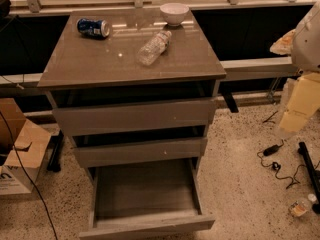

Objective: Close bottom drawer

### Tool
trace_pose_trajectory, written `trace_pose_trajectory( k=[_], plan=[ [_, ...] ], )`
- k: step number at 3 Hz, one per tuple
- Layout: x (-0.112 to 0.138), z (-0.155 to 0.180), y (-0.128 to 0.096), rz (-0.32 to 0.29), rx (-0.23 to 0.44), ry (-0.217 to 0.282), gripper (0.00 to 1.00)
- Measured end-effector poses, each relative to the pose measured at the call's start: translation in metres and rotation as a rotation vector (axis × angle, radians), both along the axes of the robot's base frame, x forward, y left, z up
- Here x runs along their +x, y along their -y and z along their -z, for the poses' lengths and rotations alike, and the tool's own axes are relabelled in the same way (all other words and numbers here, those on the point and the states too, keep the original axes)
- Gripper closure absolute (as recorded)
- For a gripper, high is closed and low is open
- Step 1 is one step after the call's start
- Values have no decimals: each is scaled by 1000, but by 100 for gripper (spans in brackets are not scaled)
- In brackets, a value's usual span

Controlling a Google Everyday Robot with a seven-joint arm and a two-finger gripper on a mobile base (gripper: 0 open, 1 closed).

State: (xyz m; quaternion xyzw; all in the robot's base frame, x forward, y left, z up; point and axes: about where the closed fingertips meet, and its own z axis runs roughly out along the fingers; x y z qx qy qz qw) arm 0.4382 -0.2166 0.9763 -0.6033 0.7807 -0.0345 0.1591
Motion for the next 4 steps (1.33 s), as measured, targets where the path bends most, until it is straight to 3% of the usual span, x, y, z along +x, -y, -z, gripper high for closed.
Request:
trace_pose_trajectory(
  k=[1, 2, 3, 4],
  plan=[
    [0, 0, 0, 0, 0, 0, 0],
    [0, -1, -1, 1, -1, 9, 18],
    [4, 21, -15, -43, 36, -7, 42],
    [12, 62, -34, -85, 117, -39, 65]
  ],
)
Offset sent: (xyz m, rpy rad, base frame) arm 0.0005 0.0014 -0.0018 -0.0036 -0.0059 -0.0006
